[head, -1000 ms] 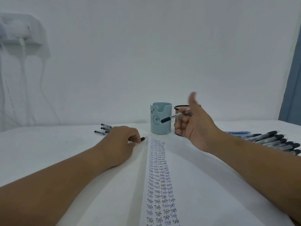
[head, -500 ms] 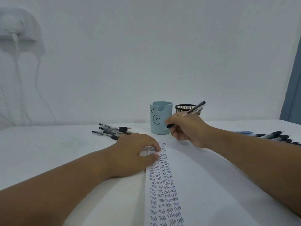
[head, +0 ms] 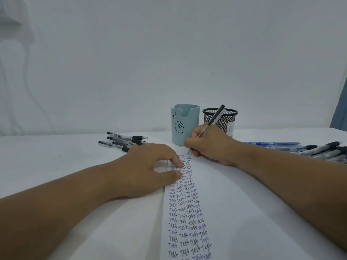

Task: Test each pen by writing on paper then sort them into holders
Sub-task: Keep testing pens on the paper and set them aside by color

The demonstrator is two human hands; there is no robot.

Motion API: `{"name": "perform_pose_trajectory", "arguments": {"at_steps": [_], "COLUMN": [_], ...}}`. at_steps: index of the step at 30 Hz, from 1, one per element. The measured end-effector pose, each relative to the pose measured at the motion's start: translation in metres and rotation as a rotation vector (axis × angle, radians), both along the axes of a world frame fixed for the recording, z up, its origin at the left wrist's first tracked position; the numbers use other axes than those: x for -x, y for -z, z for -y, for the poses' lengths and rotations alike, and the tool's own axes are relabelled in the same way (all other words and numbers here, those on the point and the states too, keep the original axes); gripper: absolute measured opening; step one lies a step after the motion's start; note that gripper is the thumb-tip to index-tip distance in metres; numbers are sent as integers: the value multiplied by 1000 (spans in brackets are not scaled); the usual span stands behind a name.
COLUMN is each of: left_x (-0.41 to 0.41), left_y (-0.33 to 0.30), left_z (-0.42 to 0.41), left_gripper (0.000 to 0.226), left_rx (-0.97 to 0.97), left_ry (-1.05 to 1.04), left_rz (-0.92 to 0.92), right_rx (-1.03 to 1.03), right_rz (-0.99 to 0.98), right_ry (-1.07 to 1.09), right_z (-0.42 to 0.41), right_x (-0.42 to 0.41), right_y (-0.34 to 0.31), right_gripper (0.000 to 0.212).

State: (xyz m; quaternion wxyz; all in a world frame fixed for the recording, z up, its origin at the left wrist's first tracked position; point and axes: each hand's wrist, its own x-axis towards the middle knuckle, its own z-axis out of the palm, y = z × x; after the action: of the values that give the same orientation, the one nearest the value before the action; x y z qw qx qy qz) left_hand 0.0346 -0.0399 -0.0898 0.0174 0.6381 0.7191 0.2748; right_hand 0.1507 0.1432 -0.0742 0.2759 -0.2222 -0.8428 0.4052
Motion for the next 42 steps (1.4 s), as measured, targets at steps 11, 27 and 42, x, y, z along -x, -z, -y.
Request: {"name": "perform_pose_trajectory", "arguments": {"at_steps": [11,27,42], "left_x": [-3,-8,-8], "left_y": [-1,-4,-4], "left_z": [2,5,6], "left_gripper": [46,34,32], "left_rx": [1,26,18], "left_ry": [-4,-28,-30], "left_rz": [-11,-26,-37], "right_rx": [-35,-65,-112], "right_rz": [38,8,17], "right_ry": [-49,-37,-42], "right_z": [4,3,-1], "right_x": [-2,-1,0], "right_y": [-3,0,1], "right_gripper": [32,28,32]}}
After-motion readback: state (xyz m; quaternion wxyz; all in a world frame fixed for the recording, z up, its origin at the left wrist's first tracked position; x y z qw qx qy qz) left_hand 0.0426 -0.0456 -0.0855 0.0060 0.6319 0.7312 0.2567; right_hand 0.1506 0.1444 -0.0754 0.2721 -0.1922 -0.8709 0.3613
